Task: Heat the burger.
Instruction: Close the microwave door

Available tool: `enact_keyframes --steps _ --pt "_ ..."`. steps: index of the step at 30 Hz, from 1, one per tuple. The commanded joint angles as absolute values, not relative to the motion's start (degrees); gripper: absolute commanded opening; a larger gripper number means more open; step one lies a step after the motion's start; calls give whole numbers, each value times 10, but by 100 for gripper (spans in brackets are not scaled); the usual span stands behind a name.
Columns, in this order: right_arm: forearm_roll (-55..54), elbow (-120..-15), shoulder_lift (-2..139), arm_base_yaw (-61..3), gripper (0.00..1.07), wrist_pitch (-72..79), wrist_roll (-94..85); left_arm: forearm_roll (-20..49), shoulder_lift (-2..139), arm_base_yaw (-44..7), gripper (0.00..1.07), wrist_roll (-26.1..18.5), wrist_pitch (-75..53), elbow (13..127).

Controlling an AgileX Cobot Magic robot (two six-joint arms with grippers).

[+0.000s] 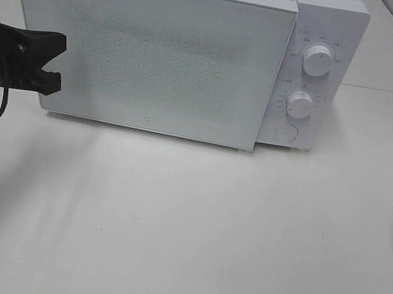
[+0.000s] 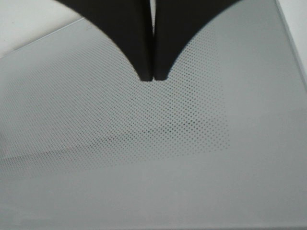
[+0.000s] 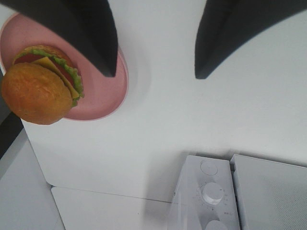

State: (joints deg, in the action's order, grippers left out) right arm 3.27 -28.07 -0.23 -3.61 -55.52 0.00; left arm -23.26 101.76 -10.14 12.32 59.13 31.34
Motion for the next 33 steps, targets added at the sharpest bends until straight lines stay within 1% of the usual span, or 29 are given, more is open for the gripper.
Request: enact_keyframes --steps 1,9,12,13,17,28,31,33 --pt "32 -280 -18 -36 52 -551 -5 -223 1021 -104 0 121 588 324" --pt "32 -280 -18 -36 52 -551 -5 -215 1026 -104 0 112 579 348" --pt "32 -280 -18 -36 52 -551 -5 -203 1028 -116 0 104 556 364" --pt "32 -280 -18 -36 52 -551 -5 -195 1028 -124 0 95 546 371" --pt "32 -280 -18 -36 52 -551 -5 -179 1035 -138 0 78 537 388" --pt "32 -280 -18 -36 52 -551 -5 -154 1059 -167 0 74 521 425" --pt "32 -280 -18 -36 52 -551 -5 -137 1067 -172 0 73 517 432" --pt "32 -280 -18 -36 52 -551 -5 -114 1071 -180 0 60 514 439"
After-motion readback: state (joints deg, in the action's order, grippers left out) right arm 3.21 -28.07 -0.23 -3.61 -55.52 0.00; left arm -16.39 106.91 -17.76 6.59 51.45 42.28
